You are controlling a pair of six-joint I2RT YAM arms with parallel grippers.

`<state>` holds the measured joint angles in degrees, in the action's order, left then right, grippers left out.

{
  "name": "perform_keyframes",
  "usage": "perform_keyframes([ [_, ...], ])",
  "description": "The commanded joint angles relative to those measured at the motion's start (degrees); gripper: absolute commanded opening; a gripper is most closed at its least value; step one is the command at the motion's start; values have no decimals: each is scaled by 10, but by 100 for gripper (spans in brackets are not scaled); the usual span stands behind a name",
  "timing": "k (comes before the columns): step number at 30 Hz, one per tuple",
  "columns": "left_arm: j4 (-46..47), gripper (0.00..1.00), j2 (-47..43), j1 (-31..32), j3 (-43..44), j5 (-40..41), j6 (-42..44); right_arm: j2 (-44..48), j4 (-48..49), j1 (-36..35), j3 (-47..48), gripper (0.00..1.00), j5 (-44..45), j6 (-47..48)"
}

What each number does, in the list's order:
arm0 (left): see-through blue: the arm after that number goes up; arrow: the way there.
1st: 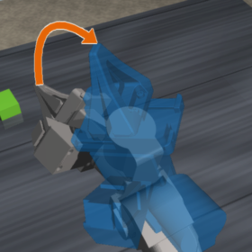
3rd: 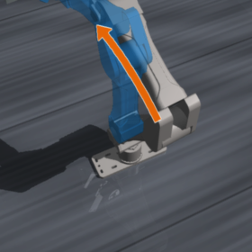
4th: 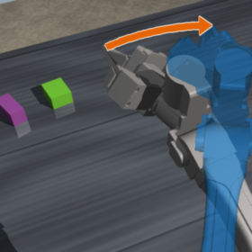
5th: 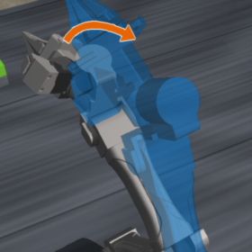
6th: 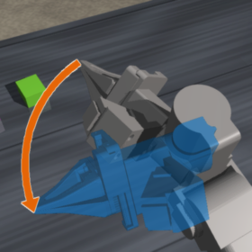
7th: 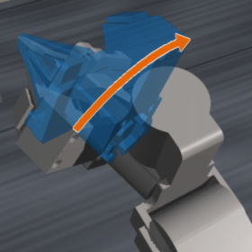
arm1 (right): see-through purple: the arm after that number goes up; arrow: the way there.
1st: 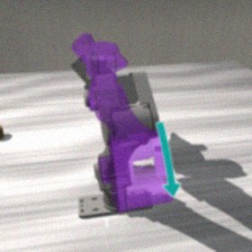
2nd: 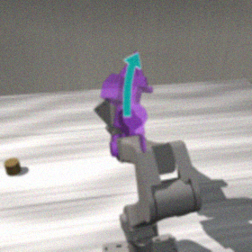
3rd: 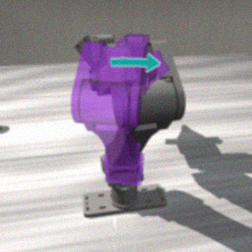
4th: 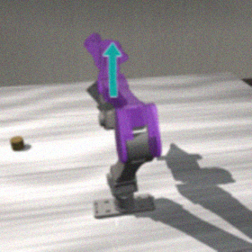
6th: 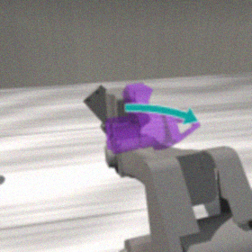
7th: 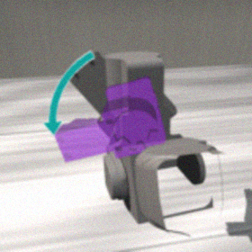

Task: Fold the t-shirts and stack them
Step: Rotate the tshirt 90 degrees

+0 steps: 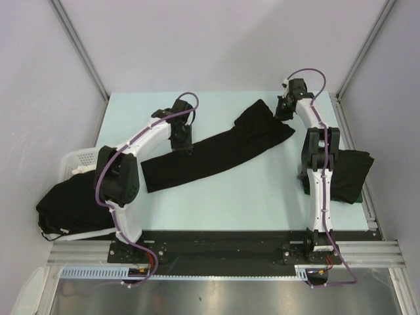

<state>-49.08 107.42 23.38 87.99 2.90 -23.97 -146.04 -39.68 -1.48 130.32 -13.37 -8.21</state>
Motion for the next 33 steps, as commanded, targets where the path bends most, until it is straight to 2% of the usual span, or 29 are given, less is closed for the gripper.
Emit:
perform_keyframes([
  [1,-8,36,-41,4,1,12,-8,-55,-1,-25,96,0,33,19],
  [8,-13,35,-66,4,-18,13,-14,-64,78,-44,112,0,19,4],
  [15,-22,35,-100,8,-45,16,-20,-87,137,-57,159,0,62,-3],
  [24,-33,35,-105,11,-59,12,-20,-90,273,-63,137,0,66,-38],
  [29,-37,35,-105,12,-56,18,-20,-82,334,-67,126,0,133,-33],
  [33,-41,35,-102,12,-56,19,-20,-101,362,-59,164,0,156,-35],
])
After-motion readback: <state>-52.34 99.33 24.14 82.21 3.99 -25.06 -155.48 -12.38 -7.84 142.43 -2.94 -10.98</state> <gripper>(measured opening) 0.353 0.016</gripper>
